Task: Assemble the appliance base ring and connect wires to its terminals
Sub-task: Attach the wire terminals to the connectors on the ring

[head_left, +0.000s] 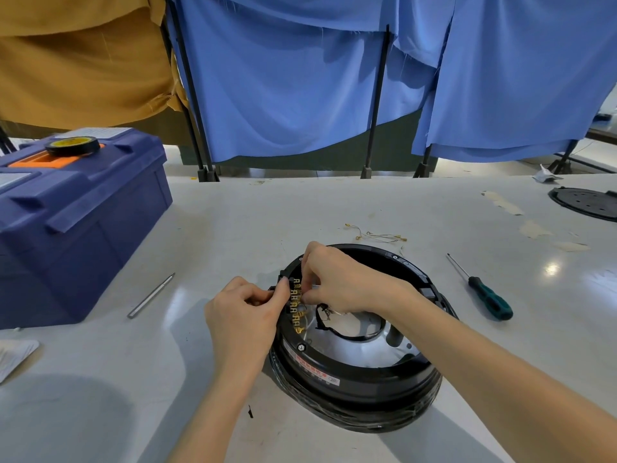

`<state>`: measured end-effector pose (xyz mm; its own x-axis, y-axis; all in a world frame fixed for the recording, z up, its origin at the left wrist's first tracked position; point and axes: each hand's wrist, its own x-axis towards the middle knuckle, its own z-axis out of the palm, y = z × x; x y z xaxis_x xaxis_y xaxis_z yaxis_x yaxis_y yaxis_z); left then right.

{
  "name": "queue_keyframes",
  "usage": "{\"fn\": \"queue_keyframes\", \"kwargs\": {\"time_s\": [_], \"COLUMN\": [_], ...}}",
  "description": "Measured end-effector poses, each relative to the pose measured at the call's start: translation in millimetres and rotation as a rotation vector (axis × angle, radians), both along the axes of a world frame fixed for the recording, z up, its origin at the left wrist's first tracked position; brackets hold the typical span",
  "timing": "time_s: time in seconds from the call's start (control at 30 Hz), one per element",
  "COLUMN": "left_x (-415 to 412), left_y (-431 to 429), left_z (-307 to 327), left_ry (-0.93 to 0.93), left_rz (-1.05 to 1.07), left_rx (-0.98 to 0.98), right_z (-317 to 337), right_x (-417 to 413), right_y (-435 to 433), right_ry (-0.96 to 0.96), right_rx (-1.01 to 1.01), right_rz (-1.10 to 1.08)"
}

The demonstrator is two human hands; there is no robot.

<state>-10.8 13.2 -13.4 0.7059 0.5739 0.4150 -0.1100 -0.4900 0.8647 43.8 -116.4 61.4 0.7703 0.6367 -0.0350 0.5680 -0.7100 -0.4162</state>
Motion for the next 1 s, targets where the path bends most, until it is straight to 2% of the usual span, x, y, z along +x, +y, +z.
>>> {"fn": "queue_keyframes", "kwargs": {"time_s": [0.37, 0.47, 0.57, 0.63, 0.7, 0.8, 1.0], "left_x": [-1, -2, -1, -1, -1, -1, -1], "left_y": [-1, 0, -1, 0, 0, 0, -1], "left_z": [1, 1, 1, 1, 1, 1, 1], "left_ry": [0.003, -0.001, -0.001, 0.002, -0.001, -0.004, 0.007], "left_rz": [-0.012, -0.01, 0.0, 0.009, 0.011, 0.011, 0.013], "left_rx": [-0.023, -0.021, -0.005, 0.001, 0.007, 0.014, -0.01], "right_z": [-7, -5, 2, 5, 2, -7, -25], "right_x": [-1, -3, -10, -17, -24, -30, -29], "right_y": [9, 2, -11, -21, -25, -21, -1], "right_ry": [0.086, 0.025, -0.083, 0.057, 0.194, 0.254, 0.43], "right_rx": [0.075, 0.171, 0.379, 0.417, 0.303, 0.234, 0.53], "right_rz": [-0.223, -0.282, -0.367, -0.36, -0.344, -0.377, -0.606]}}
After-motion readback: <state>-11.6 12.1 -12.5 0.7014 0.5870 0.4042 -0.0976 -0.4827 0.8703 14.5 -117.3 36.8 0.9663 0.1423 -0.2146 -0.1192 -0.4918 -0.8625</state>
